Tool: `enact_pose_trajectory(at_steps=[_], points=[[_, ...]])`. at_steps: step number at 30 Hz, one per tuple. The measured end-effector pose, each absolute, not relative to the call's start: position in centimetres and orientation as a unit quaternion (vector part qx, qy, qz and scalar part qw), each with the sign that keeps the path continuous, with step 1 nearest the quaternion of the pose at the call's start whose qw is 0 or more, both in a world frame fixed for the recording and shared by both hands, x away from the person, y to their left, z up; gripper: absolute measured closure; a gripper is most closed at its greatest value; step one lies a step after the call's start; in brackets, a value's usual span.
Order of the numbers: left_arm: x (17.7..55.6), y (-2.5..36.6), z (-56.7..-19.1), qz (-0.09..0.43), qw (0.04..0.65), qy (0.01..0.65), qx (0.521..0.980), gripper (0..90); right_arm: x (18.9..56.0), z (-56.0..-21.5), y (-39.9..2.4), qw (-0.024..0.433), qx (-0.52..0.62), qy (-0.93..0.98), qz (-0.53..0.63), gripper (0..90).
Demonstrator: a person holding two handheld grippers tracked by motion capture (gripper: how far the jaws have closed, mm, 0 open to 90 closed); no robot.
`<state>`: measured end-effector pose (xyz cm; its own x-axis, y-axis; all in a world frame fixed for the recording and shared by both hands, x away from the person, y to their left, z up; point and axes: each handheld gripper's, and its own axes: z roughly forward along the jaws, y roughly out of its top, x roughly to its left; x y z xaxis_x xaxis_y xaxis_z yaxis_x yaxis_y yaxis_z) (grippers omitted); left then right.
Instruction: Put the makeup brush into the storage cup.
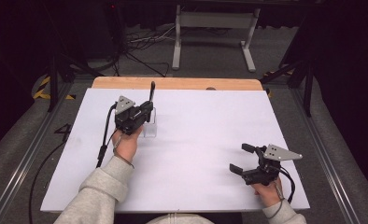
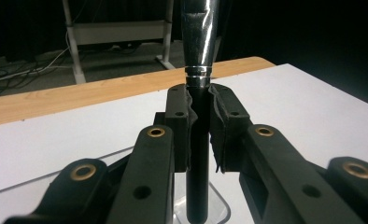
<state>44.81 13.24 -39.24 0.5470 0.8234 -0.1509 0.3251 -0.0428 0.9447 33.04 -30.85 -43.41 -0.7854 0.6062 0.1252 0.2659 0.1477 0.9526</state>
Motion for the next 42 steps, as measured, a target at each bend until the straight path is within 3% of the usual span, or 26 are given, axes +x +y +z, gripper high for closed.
enact_pose_trajectory(at_steps=[21,42], points=[[44.3,13.1,-40.6,0.253,0.537,0.423,0.684,78.4,33.0,-43.4,-30.8,0.143,0.29,0.744,0.585,1.5],[44.2,13.4,-41.7,0.241,0.528,0.437,0.687,78.2,33.0,-43.4,-30.6,0.139,0.286,0.746,0.585,1.6]])
